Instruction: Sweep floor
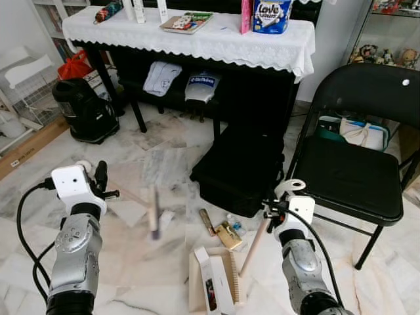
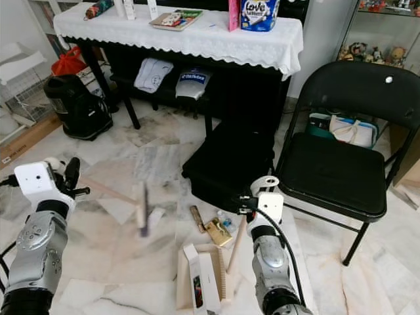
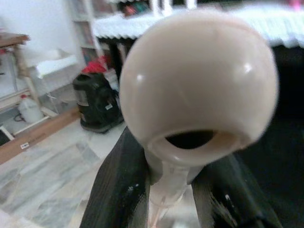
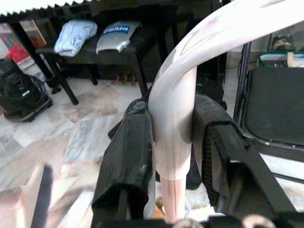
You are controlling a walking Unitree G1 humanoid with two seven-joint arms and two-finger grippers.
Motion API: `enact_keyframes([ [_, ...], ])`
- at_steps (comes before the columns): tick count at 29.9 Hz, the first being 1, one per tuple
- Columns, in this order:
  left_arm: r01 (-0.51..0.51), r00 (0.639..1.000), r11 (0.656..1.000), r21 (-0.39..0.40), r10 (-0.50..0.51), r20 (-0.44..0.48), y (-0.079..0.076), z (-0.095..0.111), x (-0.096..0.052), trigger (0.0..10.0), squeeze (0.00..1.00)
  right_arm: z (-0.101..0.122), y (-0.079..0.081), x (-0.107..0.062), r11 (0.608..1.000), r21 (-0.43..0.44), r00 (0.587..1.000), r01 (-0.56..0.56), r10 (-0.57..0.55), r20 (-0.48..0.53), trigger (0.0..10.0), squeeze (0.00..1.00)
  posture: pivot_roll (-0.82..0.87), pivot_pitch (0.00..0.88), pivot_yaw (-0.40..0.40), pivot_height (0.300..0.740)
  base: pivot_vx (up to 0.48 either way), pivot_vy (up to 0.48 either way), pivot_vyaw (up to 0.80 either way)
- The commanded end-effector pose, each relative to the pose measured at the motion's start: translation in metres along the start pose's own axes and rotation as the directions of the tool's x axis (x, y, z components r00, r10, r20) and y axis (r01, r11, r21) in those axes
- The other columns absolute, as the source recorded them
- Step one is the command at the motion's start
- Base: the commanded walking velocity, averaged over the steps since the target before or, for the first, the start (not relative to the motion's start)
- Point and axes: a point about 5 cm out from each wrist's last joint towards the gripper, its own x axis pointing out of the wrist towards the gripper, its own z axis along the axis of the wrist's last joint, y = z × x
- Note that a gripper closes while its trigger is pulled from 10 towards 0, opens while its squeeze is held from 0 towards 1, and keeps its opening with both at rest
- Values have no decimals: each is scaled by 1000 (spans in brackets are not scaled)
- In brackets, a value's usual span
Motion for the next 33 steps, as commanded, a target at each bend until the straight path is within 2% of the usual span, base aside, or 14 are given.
enact_keyframes([
  [1, 38, 999, 999, 34, -37, -15, -8, -9, -4, 10000, 0, 19, 2, 11, 1000, 12, 997, -2, 1, 82, 10000, 0, -2, 0, 74, 740, 0, 0, 0],
  [13, 55, 997, 996, 75, -51, -60, -15, -31, -17, 10000, 0, 44, -3, 20, 1000, 19, 981, -4, 0, 196, 10000, 0, -24, 0, 64, 740, 0, 0, 0],
  [17, 65, 997, 996, 66, -61, -55, -19, -31, -16, 10000, 0, 44, -3, 20, 1000, 18, 981, -3, -1, 196, 10000, 0, -26, 0, 63, 740, 0, 0, 0],
  [22, 88, 995, 995, 45, -86, -42, -32, -32, -14, 10000, 0, 41, -4, 18, 1000, 10, 983, 2, -4, 186, 10000, 0, -31, 0, 66, 740, 0, 0, 0],
  [26, 89, 995, 995, 42, -87, -42, -34, -34, -14, 10000, 0, 39, -3, 16, 1000, 1, 983, -4, 4, 185, 10000, 0, -36, 0, 70, 740, 0, 0, 0],
  [33, 102, 994, 994, 40, -100, -30, -37, -33, -10, 10000, 0, 39, -2, 16, 1000, -5, 982, 2, -1, 187, 10000, 0, -41, 0, 82, 740, 0, 0, 800],
])
